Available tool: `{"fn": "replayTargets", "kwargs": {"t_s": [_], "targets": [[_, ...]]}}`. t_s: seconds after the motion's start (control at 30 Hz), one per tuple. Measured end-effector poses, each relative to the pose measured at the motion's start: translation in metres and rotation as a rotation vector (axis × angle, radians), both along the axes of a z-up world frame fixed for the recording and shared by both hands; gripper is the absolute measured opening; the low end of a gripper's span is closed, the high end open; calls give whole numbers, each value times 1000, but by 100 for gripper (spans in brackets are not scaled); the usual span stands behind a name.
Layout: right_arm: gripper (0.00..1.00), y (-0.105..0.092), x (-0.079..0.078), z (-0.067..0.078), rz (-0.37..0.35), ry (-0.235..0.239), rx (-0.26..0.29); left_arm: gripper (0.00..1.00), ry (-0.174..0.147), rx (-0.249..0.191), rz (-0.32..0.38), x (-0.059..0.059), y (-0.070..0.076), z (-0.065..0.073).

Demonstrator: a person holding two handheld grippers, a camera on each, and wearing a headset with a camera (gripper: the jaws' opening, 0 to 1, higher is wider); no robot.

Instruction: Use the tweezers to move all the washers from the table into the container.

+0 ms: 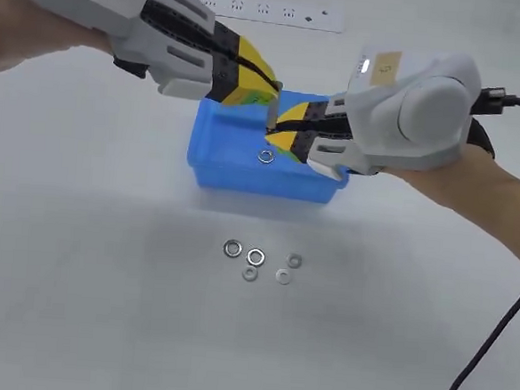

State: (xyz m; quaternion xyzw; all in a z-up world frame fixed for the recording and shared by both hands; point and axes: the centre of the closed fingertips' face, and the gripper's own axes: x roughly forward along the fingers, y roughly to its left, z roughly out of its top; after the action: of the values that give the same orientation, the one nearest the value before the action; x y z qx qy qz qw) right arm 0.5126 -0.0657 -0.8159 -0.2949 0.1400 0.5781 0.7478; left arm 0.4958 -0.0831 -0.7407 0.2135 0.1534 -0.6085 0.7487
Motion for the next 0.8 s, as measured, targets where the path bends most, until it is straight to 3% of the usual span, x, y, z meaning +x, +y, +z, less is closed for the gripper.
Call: {"fn": "replayTargets", "kwargs": {"t_s": [0.17,0.3,0.43,0.73,0.8], "targets": [[7,1,-13,14,22,-22,-3,5,-36,-7,-20,-15,-1,14],[7,2,-25,25,36,-39,-5,5,-59,19,-24,-26,1,18],[7,3,-39,31,53,-44,-15,6,-64,10,-22,-41,2,24],[7,6,-70,27,90,-23,-36,7,-45,-14,-44,-76,-1,26],[7,7,-80,23,101,-13,-44,6,-56,-13,-49,-83,-2,25]]}}
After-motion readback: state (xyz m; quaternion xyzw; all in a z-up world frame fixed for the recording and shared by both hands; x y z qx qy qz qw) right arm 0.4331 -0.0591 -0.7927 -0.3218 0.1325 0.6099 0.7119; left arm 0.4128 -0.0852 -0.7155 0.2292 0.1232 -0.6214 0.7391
